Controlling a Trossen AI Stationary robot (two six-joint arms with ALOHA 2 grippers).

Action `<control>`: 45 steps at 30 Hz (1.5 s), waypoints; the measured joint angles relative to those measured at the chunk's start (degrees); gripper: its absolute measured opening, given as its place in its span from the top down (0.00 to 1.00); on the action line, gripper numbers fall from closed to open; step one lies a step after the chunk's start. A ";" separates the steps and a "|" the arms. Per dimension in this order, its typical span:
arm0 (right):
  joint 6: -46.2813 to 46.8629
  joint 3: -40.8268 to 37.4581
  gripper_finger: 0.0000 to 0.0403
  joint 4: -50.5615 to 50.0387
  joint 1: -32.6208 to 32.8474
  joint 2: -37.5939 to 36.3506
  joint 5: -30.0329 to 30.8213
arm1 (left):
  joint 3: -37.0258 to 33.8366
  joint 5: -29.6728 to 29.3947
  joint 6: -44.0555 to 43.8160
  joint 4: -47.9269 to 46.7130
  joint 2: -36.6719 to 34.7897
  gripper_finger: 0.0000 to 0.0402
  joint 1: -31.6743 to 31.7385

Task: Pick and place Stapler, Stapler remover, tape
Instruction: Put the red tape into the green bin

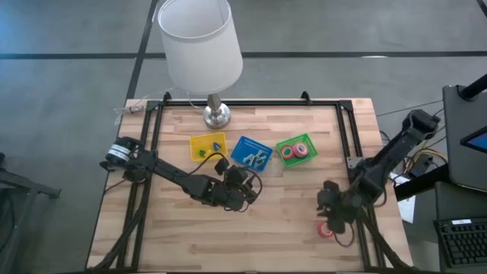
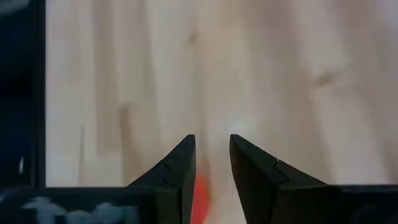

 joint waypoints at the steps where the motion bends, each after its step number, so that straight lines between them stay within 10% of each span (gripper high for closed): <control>1: 0.06 0.16 0.76 0.77 1.20 1.45 -1.15 | 0.00 0.00 0.03 0.00 0.00 0.56 0.00; 45: -0.56 4.76 0.76 -3.02 5.85 17.60 -9.04 | 0.00 0.00 0.14 -0.05 0.00 0.56 1.16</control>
